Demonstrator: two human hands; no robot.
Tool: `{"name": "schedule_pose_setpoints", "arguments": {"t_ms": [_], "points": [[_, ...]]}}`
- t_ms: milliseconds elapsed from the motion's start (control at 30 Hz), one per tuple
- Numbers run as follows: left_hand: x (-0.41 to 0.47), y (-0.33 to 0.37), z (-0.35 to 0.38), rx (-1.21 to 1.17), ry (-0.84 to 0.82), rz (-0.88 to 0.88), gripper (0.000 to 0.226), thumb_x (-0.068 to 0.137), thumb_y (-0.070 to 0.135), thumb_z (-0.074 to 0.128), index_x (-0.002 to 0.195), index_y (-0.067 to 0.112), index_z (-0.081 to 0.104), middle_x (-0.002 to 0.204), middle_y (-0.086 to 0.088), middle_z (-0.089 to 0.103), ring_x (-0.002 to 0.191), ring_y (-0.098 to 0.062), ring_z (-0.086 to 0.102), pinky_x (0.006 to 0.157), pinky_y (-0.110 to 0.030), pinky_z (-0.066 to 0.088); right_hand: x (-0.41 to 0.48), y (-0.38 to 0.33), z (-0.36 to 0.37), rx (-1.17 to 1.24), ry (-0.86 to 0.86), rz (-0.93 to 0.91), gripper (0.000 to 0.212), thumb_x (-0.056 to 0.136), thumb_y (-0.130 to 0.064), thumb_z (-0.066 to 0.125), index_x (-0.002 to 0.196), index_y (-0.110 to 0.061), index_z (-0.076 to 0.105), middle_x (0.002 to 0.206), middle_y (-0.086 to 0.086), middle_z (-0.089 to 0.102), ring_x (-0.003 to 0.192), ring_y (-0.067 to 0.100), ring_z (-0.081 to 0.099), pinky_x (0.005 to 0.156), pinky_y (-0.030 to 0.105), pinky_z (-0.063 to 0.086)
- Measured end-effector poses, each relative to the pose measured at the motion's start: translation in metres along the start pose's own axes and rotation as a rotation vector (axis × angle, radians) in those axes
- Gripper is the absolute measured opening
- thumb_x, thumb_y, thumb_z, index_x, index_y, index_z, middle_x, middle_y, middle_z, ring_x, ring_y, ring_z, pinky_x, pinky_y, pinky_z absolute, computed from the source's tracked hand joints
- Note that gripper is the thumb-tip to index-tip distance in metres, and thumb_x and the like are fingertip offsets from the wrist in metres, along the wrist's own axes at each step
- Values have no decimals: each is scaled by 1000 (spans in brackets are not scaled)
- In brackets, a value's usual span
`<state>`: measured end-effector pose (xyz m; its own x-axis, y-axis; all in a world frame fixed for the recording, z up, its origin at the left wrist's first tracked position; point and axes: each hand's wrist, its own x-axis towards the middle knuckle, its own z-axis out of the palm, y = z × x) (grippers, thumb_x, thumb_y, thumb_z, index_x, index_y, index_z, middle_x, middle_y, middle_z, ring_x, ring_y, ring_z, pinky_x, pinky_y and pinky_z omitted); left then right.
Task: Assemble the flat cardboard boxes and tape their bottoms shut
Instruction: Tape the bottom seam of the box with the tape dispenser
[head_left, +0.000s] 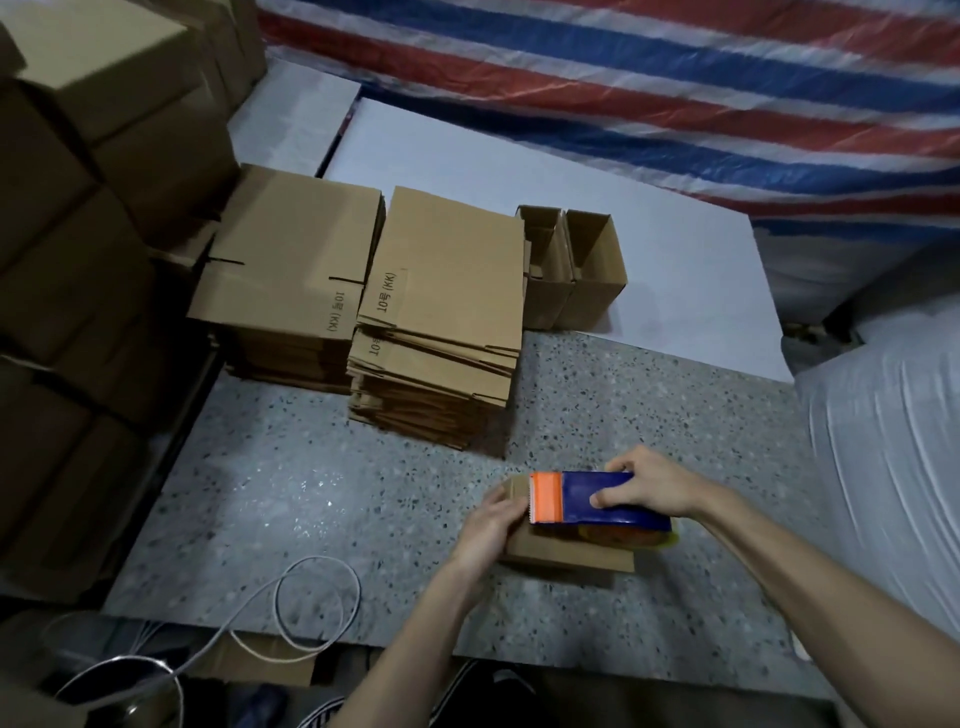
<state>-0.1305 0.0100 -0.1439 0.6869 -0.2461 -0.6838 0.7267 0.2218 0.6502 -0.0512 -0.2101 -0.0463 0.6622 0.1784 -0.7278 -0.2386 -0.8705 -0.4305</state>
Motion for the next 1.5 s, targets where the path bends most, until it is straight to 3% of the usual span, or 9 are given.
{"name": "schedule_pose_setpoints", "arguments": {"t_ms": [167,333,533,667,800,933,1067,1200,1500], "points": [[2,0,-1,-73,17,-10,14,90,28,72,79,34,79,156,6,40,137,-20,45,115,-46,38,1,0,1,-6,15,16,21,82,-38,79,81,-17,75,68,-6,73,59,4,65,61,24,45],[10,-9,-1,134,96,49,17,91,10,66,82,16,79,155,8,39,143,-16,34,118,-46,32,1,-6,4,-71,7,20,25,80,-43,79,79,-19,76,66,-10,72,57,0,63,58,20,42],[13,-2,2,251,161,22,18,101,15,52,107,8,67,139,-4,55,118,-20,59,98,-39,54,0,-15,8,-115,10,43,40,76,-61,75,85,-22,77,73,-8,75,67,7,71,62,25,51],[10,-2,-1,174,207,-19,18,102,24,56,112,10,60,115,-5,64,92,-11,65,59,-16,53,-9,-9,13,-86,13,41,42,74,-65,75,77,-24,76,68,-12,73,59,0,67,50,14,42],[11,-4,-4,104,221,-39,14,100,16,57,108,7,64,117,-1,62,98,-17,67,77,-33,61,-13,-7,15,-62,8,69,40,75,-64,75,81,-24,75,69,-15,73,59,-1,68,46,11,41],[6,-6,-11,-33,207,-76,14,98,12,56,112,11,57,120,-4,59,95,-19,66,56,-21,56,-8,-11,17,-95,44,112,43,71,-68,75,83,-26,75,68,-13,73,62,1,69,56,21,48],[8,-8,-20,-45,223,-72,26,93,8,56,119,5,59,122,-9,63,106,-25,64,74,-36,56,-6,-13,15,-77,25,135,45,70,-65,76,87,-24,76,73,-9,75,70,6,72,65,27,55],[8,-17,-25,10,221,-94,25,94,9,53,115,-3,62,111,-17,70,96,-26,69,65,-30,55,-3,-19,17,-131,19,131,66,51,-78,70,83,-20,78,71,-6,75,72,12,72,75,36,58],[12,-27,-14,196,237,-123,13,96,5,52,100,1,63,111,-15,66,104,-24,64,90,-40,57,2,-24,27,-207,74,155,70,51,-81,70,79,-18,74,67,-5,73,65,10,71,63,30,54]]}}
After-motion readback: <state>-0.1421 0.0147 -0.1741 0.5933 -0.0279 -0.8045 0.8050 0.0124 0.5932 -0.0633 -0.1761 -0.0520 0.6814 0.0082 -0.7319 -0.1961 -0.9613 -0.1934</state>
